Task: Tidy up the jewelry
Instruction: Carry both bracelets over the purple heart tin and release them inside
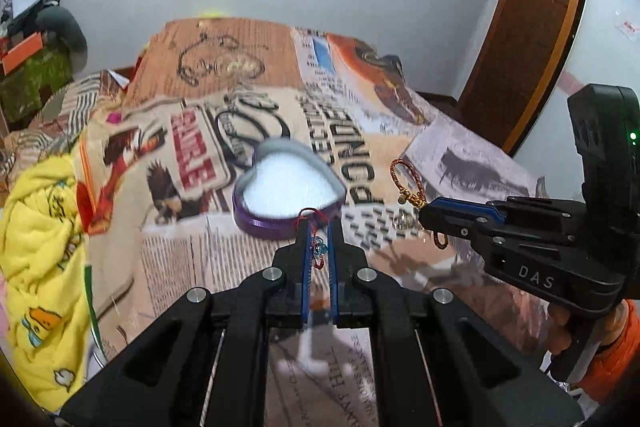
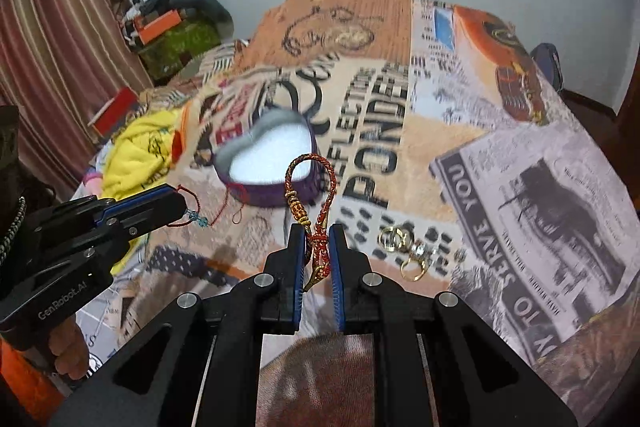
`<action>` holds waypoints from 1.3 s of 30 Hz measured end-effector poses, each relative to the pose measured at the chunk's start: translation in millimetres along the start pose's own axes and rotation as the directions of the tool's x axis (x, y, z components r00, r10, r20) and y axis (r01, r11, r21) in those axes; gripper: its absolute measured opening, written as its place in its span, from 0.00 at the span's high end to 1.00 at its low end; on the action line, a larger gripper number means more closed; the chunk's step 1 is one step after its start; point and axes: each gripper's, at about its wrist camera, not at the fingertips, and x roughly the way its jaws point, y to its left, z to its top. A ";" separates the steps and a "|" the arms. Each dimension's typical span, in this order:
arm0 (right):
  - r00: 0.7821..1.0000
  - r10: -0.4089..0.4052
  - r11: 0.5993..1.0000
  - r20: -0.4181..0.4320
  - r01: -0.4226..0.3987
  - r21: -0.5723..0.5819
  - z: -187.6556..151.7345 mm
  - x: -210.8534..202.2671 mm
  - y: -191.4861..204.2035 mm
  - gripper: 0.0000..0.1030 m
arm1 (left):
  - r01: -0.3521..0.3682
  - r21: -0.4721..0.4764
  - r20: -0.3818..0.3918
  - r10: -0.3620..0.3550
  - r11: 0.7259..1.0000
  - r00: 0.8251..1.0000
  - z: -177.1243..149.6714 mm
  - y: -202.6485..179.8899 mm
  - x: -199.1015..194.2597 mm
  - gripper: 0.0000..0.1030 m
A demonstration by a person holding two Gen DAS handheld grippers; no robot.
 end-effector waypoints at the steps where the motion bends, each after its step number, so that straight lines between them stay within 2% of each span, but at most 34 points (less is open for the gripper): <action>1: 1.000 -0.002 1.000 0.011 0.002 -0.002 2.5 -1.7 0.5 0.90 | -0.002 0.005 0.010 0.002 1.000 1.000 4.5 -0.5 -1.3 0.94; 10: 0.997 0.002 1.000 0.074 -0.002 -0.001 24.1 -7.7 0.0 0.90 | -0.020 0.031 0.063 0.018 0.999 0.998 33.5 2.9 -0.2 0.94; 18: 0.996 0.015 1.000 0.093 -0.014 -0.014 38.7 0.3 1.6 0.90 | -0.009 0.035 0.053 0.007 0.999 0.999 50.5 13.1 17.9 0.94; 29: 0.998 0.051 0.998 0.041 -0.050 -0.037 48.6 31.9 6.8 0.90 | 0.012 0.017 -0.048 -0.011 1.000 0.999 47.8 29.1 61.0 0.94; 39: 0.997 0.079 0.995 -0.027 -0.080 -0.058 52.6 61.8 13.8 0.90 | 0.007 0.018 -0.073 -0.005 1.000 0.997 43.7 40.3 67.7 0.92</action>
